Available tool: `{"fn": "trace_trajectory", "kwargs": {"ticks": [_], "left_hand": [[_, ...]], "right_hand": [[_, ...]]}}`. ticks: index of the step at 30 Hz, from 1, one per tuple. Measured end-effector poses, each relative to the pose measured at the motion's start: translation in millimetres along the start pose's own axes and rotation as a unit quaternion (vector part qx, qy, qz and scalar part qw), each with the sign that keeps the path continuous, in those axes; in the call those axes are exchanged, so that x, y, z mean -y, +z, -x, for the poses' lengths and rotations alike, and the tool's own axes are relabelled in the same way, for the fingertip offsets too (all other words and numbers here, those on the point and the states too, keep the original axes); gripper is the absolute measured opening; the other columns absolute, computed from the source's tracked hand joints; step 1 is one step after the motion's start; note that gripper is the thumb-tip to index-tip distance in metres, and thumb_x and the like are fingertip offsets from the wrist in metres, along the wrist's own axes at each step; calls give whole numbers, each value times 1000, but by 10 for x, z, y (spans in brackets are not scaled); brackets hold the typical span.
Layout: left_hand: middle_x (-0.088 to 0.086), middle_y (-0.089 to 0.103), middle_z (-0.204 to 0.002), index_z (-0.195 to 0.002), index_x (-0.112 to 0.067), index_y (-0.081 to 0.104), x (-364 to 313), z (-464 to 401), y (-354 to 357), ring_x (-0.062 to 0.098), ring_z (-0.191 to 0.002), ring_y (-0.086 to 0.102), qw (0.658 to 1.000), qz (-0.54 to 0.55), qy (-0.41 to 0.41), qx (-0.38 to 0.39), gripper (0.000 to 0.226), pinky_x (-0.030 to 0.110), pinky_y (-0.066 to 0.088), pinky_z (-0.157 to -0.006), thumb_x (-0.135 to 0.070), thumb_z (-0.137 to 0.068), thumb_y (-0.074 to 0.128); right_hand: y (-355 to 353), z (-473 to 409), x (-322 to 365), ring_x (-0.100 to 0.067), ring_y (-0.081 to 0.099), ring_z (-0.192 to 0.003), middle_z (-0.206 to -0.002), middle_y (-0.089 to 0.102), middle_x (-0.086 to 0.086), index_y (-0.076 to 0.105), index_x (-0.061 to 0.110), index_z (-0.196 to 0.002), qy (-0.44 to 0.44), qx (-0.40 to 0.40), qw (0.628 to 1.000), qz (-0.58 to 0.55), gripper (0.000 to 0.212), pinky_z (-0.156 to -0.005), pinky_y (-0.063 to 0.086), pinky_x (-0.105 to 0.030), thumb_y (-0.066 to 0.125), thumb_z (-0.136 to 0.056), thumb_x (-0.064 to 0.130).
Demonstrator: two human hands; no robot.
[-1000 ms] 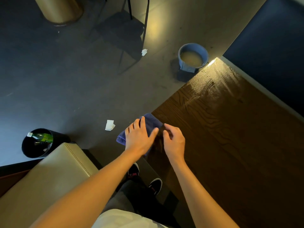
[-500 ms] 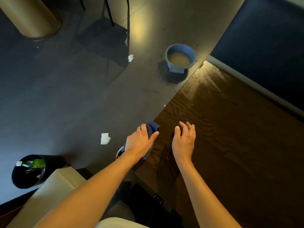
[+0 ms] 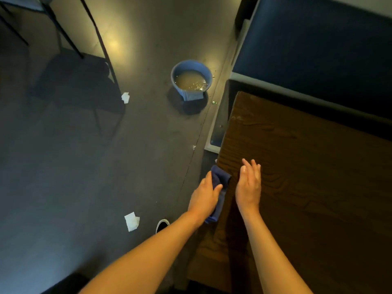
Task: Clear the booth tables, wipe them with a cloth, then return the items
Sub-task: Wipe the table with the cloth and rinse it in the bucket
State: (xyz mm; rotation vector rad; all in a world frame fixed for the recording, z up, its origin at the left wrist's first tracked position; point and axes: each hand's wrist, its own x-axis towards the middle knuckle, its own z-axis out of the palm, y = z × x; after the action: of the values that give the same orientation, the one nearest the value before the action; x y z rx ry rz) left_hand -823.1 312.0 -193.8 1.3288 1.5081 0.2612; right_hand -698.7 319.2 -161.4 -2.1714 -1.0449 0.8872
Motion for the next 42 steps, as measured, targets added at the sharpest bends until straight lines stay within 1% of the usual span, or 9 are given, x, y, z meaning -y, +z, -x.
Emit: {"fn": "trace_trajectory", "kwargs": {"ticks": [6,9,12,17,24,29,33,37,42], "left_hand": [[9,42,-155,-159,-18,20,-296,-357,-23,29,-130,54,999,-35,-15,-30,61,40,47,-97,-40,-107,42],[8,43,-154,-158,-19,23,-430,-560,-17,31,-130,54,998,-30,-16,-49,59,44,48,-98,-40,-106,42],[7,48,-150,-155,-20,29,-548,-761,-41,31,-129,54,998,-14,-20,-66,54,44,46,-97,-39,-106,43],[7,51,-147,-152,-23,36,-685,-1003,-76,31,-127,55,996,-13,-36,-77,51,45,46,-96,-43,-105,43],[7,53,-146,-151,-23,41,-820,-1273,-104,30,-130,54,995,17,-25,-92,52,46,46,-102,-43,-104,47],[8,51,-149,-153,-21,39,-959,-1586,-166,30,-134,51,996,20,-12,-91,55,45,45,-105,-43,-103,49],[10,53,-147,-151,-19,42,-1096,-1875,-248,32,-133,51,996,32,16,-80,52,44,43,-105,-40,-103,52],[10,57,-143,-148,-16,46,-1137,-2130,-379,29,-130,54,996,51,63,-41,49,42,45,-104,-35,-103,53],[12,59,-138,-144,-12,47,-1270,-2352,-523,29,-126,56,997,32,74,2,45,38,45,-98,-32,-104,53]], "right_hand": [[-15,-70,-38,-14,21,-151,-158,38,0,46,17,-148,15,8,998,62,43,-124,3,-34,29,-109,28],[-13,-120,-60,-13,17,-152,-161,33,3,46,18,-148,13,26,994,109,44,-124,2,-35,28,-109,29],[-26,-161,-68,-12,13,-153,-162,28,5,42,20,-150,0,47,989,137,46,-124,4,-33,25,-109,31],[-100,-196,-73,-11,11,-153,-164,24,6,38,23,-153,-17,87,984,154,47,-124,4,-33,26,-109,35],[-136,-203,-84,-9,10,-153,-164,22,10,35,27,-154,-26,95,982,164,48,-123,4,-32,31,-107,38],[-61,-398,38,-7,8,-153,-164,21,12,32,29,-155,-9,84,984,160,48,-123,2,-32,28,-108,39],[51,-662,226,-8,8,-153,-164,21,12,33,29,-155,16,50,987,154,48,-124,2,-34,25,-108,40],[176,-967,464,-10,9,-153,-163,23,10,34,28,-154,52,3,991,124,48,-124,1,-37,25,-108,38],[307,-1247,737,-13,11,-153,-162,27,11,34,31,-154,95,-53,992,69,47,-123,-1,-41,26,-108,38]]}}
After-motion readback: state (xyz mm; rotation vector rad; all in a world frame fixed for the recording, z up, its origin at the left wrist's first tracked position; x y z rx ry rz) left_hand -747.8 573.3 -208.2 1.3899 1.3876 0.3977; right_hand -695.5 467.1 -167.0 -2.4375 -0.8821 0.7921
